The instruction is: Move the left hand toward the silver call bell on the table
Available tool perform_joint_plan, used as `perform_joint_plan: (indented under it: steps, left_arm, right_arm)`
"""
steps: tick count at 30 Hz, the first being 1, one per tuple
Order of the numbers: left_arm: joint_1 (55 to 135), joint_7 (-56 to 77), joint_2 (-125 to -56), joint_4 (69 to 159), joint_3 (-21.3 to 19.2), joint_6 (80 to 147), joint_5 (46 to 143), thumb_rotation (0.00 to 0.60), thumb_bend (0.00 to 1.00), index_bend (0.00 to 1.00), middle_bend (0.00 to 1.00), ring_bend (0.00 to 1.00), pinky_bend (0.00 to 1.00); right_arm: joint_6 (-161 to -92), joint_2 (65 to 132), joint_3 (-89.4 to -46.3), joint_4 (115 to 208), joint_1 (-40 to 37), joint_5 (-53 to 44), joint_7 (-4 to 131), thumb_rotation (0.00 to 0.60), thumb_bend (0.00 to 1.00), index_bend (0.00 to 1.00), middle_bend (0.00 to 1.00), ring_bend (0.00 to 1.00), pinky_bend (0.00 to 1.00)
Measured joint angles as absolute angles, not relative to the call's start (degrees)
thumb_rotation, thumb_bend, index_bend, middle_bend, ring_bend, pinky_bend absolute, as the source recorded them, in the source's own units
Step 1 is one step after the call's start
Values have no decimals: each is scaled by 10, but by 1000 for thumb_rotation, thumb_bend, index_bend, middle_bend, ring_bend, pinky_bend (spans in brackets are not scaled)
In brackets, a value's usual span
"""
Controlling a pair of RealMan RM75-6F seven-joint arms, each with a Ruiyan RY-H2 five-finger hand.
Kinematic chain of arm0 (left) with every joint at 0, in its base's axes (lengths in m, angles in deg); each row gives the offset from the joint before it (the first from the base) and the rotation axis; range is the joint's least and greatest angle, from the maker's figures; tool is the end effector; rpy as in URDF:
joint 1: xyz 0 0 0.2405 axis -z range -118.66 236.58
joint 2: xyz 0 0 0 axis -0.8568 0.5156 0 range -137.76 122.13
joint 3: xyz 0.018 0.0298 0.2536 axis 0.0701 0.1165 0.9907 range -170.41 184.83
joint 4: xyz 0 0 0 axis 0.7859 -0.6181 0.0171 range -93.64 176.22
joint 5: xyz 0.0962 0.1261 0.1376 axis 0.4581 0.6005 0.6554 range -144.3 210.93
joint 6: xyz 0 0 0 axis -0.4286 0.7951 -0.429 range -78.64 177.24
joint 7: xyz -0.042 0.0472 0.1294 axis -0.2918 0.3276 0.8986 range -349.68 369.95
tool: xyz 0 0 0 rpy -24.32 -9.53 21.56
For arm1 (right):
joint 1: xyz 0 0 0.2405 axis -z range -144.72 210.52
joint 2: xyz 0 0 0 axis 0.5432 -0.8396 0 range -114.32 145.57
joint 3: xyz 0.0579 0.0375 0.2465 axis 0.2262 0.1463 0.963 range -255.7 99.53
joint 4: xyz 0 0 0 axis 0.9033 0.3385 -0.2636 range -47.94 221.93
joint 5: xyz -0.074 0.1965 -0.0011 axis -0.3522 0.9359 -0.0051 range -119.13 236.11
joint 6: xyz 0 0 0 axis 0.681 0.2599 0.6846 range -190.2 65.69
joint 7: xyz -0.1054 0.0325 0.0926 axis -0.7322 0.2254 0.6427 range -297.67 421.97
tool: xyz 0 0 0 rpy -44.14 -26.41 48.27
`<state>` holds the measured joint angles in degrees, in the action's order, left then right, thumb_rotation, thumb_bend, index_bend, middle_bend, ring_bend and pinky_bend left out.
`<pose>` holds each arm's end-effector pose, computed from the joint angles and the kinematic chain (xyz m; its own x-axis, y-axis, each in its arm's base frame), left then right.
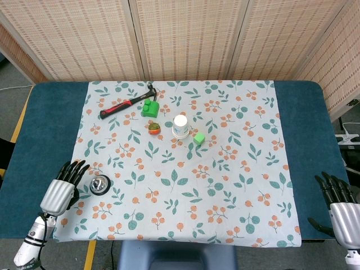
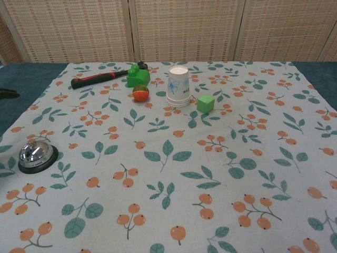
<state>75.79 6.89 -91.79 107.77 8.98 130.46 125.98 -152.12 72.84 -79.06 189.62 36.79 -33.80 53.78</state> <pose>-0.3089 0.2349 0.0579 0.4773 0.0483 0.8774 0.8434 -0.3056 -0.4419 -0.2924 -0.1208 0.1777 0.4756 -0.0458 0.8784 -0.8787 0.0210 0.4769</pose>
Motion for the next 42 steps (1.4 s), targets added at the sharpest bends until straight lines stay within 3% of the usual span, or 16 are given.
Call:
perform_joint_plan:
  steps: [14, 25, 32, 42]
  left_arm:
    - [768, 36, -918, 1074, 103, 1272, 1270, 600, 1000, 0, 0, 0, 22]
    - [779, 59, -1024, 982, 89, 1206, 1223, 600, 1000, 0, 0, 0, 1]
    - [773, 56, -1055, 936, 88, 1175, 1198, 600, 1000, 0, 0, 0, 0]
    - [771, 57, -1046, 953, 81, 1219, 1211, 600, 1000, 0, 0, 0, 1]
  right_arm:
    - [-1528, 728, -790, 1895, 369, -340, 542, 600, 16, 0, 0, 0, 82]
    - [-1516, 718, -789, 1896, 362, -336, 559, 600, 16, 0, 0, 0, 82]
    - [-1517, 719, -792, 1895, 362, -341, 558, 600, 16, 0, 0, 0, 82]
    - [-1511, 720, -791, 1897, 360, -335, 554, 600, 16, 0, 0, 0, 82]
